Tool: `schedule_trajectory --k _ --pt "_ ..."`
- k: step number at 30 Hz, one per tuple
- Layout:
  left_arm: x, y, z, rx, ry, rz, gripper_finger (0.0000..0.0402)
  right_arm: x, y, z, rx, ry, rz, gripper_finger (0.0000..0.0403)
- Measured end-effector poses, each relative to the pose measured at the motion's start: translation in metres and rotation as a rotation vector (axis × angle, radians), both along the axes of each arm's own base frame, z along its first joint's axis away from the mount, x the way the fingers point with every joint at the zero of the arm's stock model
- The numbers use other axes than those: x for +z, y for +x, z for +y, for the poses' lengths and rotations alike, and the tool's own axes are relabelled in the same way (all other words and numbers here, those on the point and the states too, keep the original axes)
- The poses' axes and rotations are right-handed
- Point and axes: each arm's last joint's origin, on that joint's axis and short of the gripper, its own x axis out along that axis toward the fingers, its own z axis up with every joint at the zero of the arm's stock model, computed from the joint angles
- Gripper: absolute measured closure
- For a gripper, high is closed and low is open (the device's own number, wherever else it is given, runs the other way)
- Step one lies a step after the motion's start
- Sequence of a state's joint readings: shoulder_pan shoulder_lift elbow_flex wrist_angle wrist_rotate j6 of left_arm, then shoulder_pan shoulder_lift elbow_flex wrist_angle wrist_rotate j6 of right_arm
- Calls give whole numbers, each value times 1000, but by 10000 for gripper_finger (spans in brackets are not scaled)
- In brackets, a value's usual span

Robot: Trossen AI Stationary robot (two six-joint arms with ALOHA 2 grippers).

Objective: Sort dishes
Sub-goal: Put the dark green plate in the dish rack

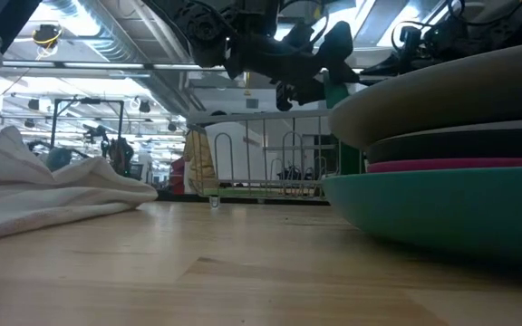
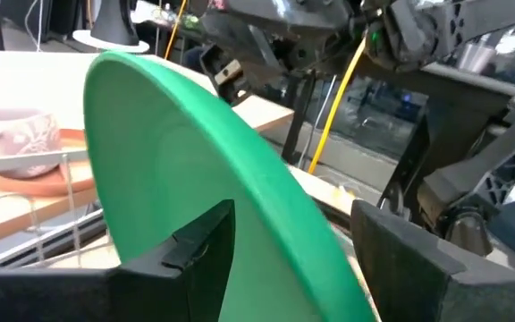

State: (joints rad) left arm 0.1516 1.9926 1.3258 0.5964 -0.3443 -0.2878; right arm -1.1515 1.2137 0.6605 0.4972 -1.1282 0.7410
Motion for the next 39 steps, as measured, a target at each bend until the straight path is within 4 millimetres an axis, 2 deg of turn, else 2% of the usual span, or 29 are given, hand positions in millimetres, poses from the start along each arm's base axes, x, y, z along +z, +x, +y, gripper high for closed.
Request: schedule_trajectory --k 12,28,39 --pt "15 -5 -8 -17 3 1 190 0 0 0 -4 -10 1 314" --pt "11 -5 -10 -21 -6 45 190 -1 0 0 -8 -3 6 314" --pt "26 -15 -16 -31 -13 93 190 -2 0 0 -7 11 13 314"
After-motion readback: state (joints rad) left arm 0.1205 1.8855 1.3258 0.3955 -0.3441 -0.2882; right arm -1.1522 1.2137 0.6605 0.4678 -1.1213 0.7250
